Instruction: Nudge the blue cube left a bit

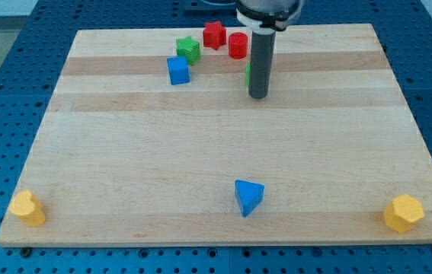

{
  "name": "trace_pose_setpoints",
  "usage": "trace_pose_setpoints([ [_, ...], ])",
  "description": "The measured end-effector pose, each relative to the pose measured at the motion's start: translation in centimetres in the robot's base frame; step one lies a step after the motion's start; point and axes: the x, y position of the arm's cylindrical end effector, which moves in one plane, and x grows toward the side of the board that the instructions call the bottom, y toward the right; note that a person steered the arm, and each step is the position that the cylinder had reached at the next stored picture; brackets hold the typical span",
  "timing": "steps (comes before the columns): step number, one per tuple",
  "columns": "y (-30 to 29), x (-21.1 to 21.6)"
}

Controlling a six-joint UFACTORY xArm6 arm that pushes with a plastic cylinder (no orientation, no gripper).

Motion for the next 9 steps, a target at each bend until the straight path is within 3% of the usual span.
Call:
trace_pose_setpoints([
  [1,0.0,-1.7],
  [2,0.0,-0.2],
  [3,-2.1,2.5],
  [5,-9.0,1.6],
  [6,-9.4,1.6],
  [9,-9.1,-3.6],
])
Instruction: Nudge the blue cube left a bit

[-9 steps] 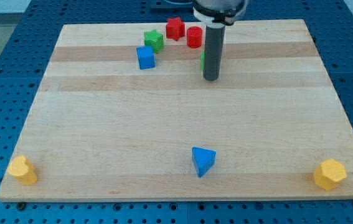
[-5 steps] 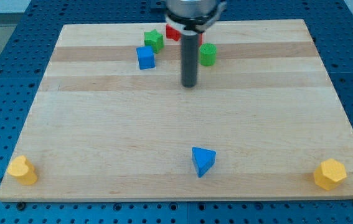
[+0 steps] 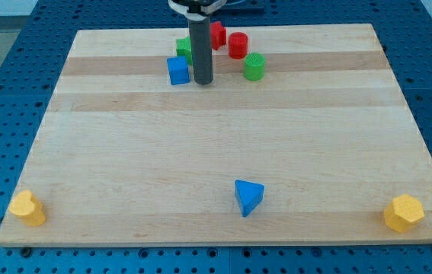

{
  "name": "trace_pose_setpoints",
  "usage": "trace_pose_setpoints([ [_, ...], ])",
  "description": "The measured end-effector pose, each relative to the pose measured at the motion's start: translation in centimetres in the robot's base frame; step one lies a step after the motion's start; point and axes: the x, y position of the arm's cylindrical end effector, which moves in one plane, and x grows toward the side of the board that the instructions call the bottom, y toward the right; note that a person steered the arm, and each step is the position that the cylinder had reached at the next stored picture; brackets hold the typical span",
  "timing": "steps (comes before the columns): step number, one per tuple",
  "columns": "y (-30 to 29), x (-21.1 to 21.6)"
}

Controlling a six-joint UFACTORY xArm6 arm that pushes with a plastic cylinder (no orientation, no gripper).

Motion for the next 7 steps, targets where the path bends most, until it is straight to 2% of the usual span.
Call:
trace_pose_setpoints([
  [1,-0.3,-2.1],
  [2,-0.5,-2.1],
  [4,-1.6,0.7],
  [6,-3.2,0.9],
  [7,-2.0,0.4],
])
